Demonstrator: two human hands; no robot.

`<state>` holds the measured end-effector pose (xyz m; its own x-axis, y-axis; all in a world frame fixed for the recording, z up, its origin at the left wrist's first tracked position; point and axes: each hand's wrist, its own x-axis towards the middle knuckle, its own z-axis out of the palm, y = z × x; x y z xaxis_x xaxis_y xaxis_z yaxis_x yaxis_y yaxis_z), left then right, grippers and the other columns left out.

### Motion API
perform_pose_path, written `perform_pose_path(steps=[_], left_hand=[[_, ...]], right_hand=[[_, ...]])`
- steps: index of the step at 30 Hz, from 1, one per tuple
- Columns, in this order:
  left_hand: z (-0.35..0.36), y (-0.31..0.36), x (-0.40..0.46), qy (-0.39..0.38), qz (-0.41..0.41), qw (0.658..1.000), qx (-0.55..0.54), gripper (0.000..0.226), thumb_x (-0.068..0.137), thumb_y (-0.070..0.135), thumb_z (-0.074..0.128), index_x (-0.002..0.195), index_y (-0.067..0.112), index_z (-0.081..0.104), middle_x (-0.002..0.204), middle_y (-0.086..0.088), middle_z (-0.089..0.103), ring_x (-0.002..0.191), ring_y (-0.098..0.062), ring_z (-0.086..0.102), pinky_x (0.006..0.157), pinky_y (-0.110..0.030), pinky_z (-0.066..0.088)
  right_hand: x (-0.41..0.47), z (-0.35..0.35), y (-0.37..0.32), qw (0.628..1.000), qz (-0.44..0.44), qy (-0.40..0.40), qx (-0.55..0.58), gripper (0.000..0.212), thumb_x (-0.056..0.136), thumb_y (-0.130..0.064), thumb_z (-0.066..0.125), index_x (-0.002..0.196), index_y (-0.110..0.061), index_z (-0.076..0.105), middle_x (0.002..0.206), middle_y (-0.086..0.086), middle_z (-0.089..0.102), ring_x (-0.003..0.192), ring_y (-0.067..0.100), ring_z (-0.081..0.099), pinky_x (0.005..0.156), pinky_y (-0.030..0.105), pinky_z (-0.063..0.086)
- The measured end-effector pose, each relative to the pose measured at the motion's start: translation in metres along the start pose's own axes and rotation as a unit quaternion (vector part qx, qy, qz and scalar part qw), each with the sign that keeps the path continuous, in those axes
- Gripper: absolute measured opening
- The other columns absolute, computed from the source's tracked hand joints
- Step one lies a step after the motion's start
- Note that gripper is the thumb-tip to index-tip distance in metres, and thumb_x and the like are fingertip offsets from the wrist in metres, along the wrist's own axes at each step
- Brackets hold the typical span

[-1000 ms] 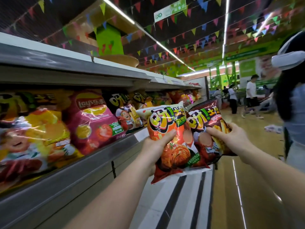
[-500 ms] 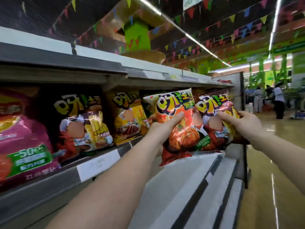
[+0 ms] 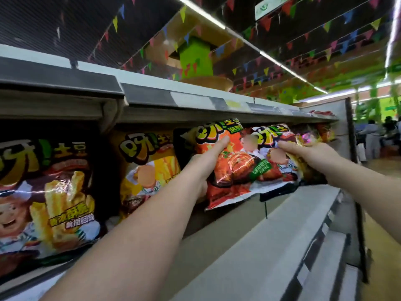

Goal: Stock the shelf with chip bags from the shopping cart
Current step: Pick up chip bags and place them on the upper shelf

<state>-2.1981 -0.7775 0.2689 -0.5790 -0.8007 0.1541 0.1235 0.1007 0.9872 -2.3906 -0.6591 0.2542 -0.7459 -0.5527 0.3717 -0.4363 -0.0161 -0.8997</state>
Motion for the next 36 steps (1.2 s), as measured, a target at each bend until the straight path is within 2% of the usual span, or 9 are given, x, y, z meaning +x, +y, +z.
perform_pose_path(steps=[5, 9, 16, 19, 23, 25, 28, 32, 36], left_hand=[[0.0, 0.002, 0.025, 0.036, -0.027, 0.999, 0.02, 0.123, 0.015, 0.075, 0.076, 0.124, 0.02, 0.061, 0.119, -0.005, 0.067, 0.11, -0.027, 0.063, 0.1, -0.045, 0.046], [-0.001, -0.001, 0.037, 0.096, -0.035, 0.994, 0.034, 0.096, 0.043, 0.07, 0.079, 0.122, 0.018, 0.062, 0.113, -0.008, 0.069, 0.104, -0.027, 0.065, 0.097, -0.044, 0.049], [0.014, 0.002, 0.049, 0.189, -0.031, 0.981, 0.042, 0.064, 0.066, 0.054, 0.077, 0.113, 0.012, 0.063, 0.097, -0.01, 0.07, 0.084, -0.024, 0.067, 0.077, -0.034, 0.054], [0.019, -0.001, 0.051, 0.251, -0.008, 0.964, 0.093, 0.06, 0.071, 0.051, 0.074, 0.111, 0.01, 0.06, 0.089, -0.005, 0.064, 0.075, -0.018, 0.061, 0.061, -0.027, 0.047], [0.021, -0.005, 0.05, 0.315, 0.003, 0.938, 0.143, 0.084, 0.063, 0.058, 0.076, 0.125, 0.006, 0.054, 0.113, -0.012, 0.065, 0.097, -0.028, 0.064, 0.088, -0.037, 0.051], [0.021, -0.007, 0.046, 0.338, 0.012, 0.93, 0.143, 0.076, 0.065, 0.056, 0.076, 0.117, 0.006, 0.053, 0.109, -0.012, 0.065, 0.096, -0.03, 0.064, 0.092, -0.041, 0.051], [0.022, -0.008, 0.043, 0.363, 0.032, 0.923, 0.124, 0.071, 0.069, 0.051, 0.076, 0.119, 0.007, 0.051, 0.097, -0.01, 0.063, 0.091, -0.03, 0.064, 0.09, -0.041, 0.051], [0.027, -0.01, 0.046, 0.389, 0.061, 0.913, 0.109, 0.079, 0.073, 0.045, 0.076, 0.131, 0.003, 0.043, 0.096, -0.009, 0.056, 0.091, -0.029, 0.06, 0.087, -0.04, 0.051], [0.026, -0.017, 0.053, 0.402, 0.073, 0.902, 0.143, 0.064, 0.074, 0.048, 0.073, 0.116, 0.006, 0.049, 0.084, -0.004, 0.057, 0.076, -0.02, 0.058, 0.068, -0.03, 0.049]], right_hand=[[0.047, 0.012, 0.004, 0.998, 0.004, -0.061, 0.009, 0.082, 0.042, -0.067, 0.075, 0.096, -0.005, 0.068, 0.099, 0.013, 0.069, 0.092, 0.03, 0.065, 0.092, 0.041, 0.05], [0.085, 0.024, 0.01, 0.992, -0.003, -0.128, 0.016, 0.09, 0.026, -0.068, 0.076, 0.09, -0.005, 0.07, 0.09, 0.012, 0.072, 0.086, 0.03, 0.068, 0.092, 0.045, 0.051], [0.143, 0.044, 0.019, 0.976, -0.044, -0.209, 0.037, 0.057, 0.061, -0.054, 0.077, 0.086, -0.004, 0.069, 0.087, 0.011, 0.071, 0.084, 0.027, 0.067, 0.093, 0.042, 0.05], [0.162, 0.05, 0.024, 0.969, -0.055, -0.234, 0.059, 0.057, 0.062, -0.053, 0.076, 0.089, -0.004, 0.068, 0.089, 0.012, 0.071, 0.086, 0.027, 0.067, 0.09, 0.038, 0.051], [0.169, 0.061, 0.034, 0.956, -0.055, -0.267, 0.107, 0.06, 0.066, -0.05, 0.075, 0.102, -0.004, 0.064, 0.091, 0.01, 0.07, 0.086, 0.024, 0.066, 0.087, 0.034, 0.051], [0.168, 0.068, 0.038, 0.953, -0.059, -0.272, 0.122, 0.073, 0.062, -0.055, 0.076, 0.111, -0.004, 0.061, 0.096, 0.009, 0.07, 0.091, 0.023, 0.066, 0.09, 0.035, 0.05], [0.169, 0.08, 0.044, 0.947, -0.059, -0.28, 0.144, 0.121, 0.036, -0.072, 0.077, 0.131, -0.003, 0.048, 0.115, 0.011, 0.065, 0.103, 0.026, 0.063, 0.097, 0.04, 0.048], [0.17, 0.087, 0.047, 0.943, -0.05, -0.28, 0.176, 0.122, 0.043, -0.069, 0.076, 0.139, -0.003, 0.038, 0.125, 0.014, 0.059, 0.112, 0.028, 0.058, 0.101, 0.042, 0.044], [0.175, 0.088, 0.054, 0.935, -0.043, -0.302, 0.18, 0.137, 0.021, -0.075, 0.077, 0.136, -0.006, 0.043, 0.117, 0.013, 0.064, 0.104, 0.028, 0.063, 0.097, 0.044, 0.048]])
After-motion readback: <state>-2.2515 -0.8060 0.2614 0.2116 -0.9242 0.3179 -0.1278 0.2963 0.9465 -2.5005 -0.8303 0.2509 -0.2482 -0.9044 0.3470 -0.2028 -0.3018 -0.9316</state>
